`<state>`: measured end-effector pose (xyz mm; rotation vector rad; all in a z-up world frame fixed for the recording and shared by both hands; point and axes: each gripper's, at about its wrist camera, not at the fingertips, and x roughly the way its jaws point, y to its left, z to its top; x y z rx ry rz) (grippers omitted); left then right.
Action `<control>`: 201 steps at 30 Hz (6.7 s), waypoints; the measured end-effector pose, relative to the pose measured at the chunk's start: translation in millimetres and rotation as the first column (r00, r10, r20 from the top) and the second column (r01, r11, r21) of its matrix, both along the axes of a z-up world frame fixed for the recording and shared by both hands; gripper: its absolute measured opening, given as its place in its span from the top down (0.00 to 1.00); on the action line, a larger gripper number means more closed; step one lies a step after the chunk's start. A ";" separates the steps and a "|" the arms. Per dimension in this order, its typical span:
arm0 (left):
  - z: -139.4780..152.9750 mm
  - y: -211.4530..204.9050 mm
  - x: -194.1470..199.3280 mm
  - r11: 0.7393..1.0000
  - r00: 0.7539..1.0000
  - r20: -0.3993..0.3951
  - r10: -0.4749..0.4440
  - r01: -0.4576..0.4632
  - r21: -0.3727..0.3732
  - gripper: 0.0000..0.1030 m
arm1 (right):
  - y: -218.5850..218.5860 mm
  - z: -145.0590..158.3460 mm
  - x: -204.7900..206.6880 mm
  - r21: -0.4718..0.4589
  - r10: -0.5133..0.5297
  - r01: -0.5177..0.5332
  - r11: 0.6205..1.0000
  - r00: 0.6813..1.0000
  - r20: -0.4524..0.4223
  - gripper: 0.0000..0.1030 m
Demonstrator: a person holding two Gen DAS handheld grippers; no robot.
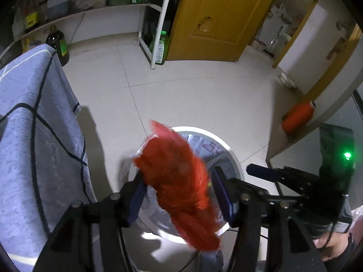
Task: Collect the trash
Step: 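Carry both wrappers over the bin and open both grippers to drop them, then return to the table and grasp the red packet with the right gripper, then carry the red packet over the bin and open the right gripper while the left drops the pale green packet, then move both grippers back over the table toward the remaining packets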
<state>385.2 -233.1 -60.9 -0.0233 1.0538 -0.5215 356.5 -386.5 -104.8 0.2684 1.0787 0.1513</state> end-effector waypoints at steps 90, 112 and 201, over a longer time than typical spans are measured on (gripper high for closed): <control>31.1 404.9 -109.4 0.799 0.779 0.177 0.601 -0.588 -0.127 0.92 | 416.8 70.6 62.2 -0.116 0.662 -0.652 0.750 0.740 0.120 0.45; 40.0 410.0 -119.2 0.812 0.787 0.198 0.584 -0.565 -0.149 0.93 | 407.8 86.6 44.4 -0.098 0.617 -0.611 0.785 0.762 0.197 0.98; 81.0 201.0 -122.3 0.965 0.940 0.235 0.246 -0.213 -0.155 0.57 | 112.5 114.4 -69.3 0.123 0.222 -0.272 0.954 0.922 0.317 0.62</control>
